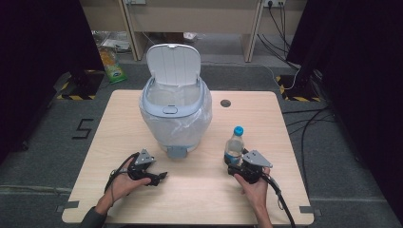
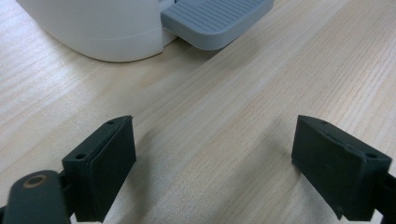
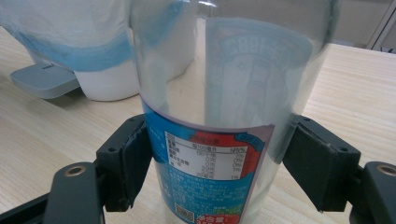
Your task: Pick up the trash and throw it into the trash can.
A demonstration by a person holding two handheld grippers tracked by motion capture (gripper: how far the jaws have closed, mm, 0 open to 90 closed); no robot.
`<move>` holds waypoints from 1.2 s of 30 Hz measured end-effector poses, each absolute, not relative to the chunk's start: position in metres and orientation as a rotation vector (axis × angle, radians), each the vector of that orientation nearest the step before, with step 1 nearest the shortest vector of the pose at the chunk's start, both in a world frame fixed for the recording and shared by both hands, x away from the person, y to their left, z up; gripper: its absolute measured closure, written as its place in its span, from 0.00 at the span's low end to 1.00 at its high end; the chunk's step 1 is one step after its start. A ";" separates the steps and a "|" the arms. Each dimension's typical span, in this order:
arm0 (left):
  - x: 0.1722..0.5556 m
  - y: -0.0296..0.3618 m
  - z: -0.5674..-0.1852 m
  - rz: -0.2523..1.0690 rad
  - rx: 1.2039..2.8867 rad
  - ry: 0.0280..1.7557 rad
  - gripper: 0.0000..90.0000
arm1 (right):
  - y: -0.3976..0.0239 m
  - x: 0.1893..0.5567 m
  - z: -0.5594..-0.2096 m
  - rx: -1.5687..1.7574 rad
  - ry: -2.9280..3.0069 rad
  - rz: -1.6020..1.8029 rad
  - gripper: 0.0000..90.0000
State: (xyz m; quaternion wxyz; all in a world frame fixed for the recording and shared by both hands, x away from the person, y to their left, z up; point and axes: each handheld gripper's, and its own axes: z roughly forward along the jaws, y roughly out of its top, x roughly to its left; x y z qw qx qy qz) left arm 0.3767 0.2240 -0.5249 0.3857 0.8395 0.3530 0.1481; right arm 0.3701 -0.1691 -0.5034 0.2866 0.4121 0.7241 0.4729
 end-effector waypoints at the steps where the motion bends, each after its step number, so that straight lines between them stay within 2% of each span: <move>1: 0.377 0.224 -0.525 0.377 2.138 0.899 0.14 | -0.169 0.370 -0.503 1.101 1.935 1.264 0.30; 24: 0.377 0.224 -0.525 0.378 2.138 0.900 0.14 | -0.168 0.371 -0.506 1.072 1.948 1.262 0.30; 36: 0.377 0.224 -0.525 0.376 2.139 0.899 0.14 | -0.163 0.363 -0.481 1.014 1.945 1.271 0.31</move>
